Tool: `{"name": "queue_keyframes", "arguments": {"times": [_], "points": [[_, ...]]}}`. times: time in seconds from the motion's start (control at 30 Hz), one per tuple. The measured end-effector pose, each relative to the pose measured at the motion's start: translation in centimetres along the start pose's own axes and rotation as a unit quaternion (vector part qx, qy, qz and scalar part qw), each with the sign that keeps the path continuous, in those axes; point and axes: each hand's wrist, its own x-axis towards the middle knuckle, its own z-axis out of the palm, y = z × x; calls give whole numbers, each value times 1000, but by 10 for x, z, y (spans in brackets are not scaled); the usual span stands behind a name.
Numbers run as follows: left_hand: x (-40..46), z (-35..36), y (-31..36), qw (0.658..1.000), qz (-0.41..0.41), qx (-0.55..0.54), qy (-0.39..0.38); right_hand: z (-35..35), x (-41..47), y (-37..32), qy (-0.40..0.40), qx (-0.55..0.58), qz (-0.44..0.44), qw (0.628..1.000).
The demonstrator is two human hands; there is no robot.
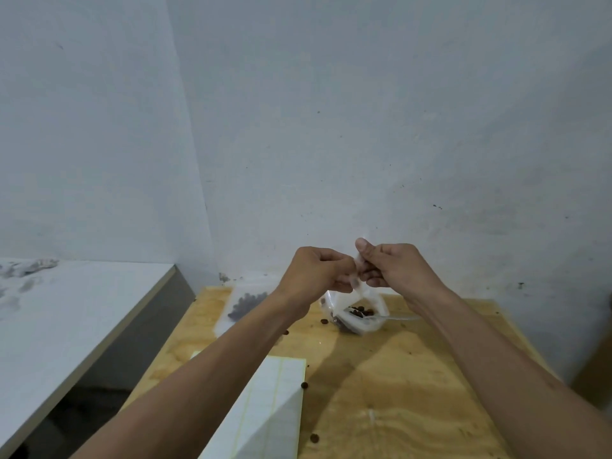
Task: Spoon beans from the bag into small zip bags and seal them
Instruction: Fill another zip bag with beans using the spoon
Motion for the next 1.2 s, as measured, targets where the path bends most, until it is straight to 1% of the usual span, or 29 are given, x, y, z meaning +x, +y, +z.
{"name": "queue_keyframes", "arguments": {"times": [0.2, 0.43, 0.57, 0.67, 0.73, 0.8, 0.83, 0.9, 0.93, 1.0, 1.07, 1.1, 1.13, 1.2], "points": [[1, 0, 1, 1000, 9, 10, 6, 4, 1, -5, -21, -12, -5, 1000], [1, -5, 7, 999, 1, 26, 32, 7, 6, -3, -43, 8, -9, 999], [3, -6, 1, 997, -8, 19, 80, 10, 7, -4, -80, -12, -5, 997], [6, -4, -6, 991, -20, 30, 127, 14, 8, -4, -78, -48, -2, 996], [10, -5, -8, 984, -27, 17, 174, 16, 7, -2, -73, -61, 7, 995], [11, -10, -5, 978, -17, 8, 207, 19, 4, 2, -72, -75, 20, 994], [10, -11, -4, 979, 0, 29, 202, 19, 2, 2, -60, -86, 19, 994], [4, -9, -2, 979, 55, 112, 163, 14, 3, 0, -26, -87, 22, 996], [2, -7, -3, 971, 90, 168, 143, 11, 4, -2, -8, -76, 32, 997], [-2, -4, -4, 947, 154, 261, 107, 4, 5, -8, -5, -55, 48, 997], [-3, -6, -2, 934, 201, 288, 65, -2, 6, -9, -8, -75, 39, 996], [-3, -7, 0, 928, 210, 306, 35, -3, 5, -10, -10, -76, 34, 996], [-1, -10, 1, 917, 202, 344, -2, -3, 3, -11, -10, -67, 30, 997], [2, -15, 1, 882, 162, 434, -80, -4, 0, -11, -32, -43, 26, 998]]}}
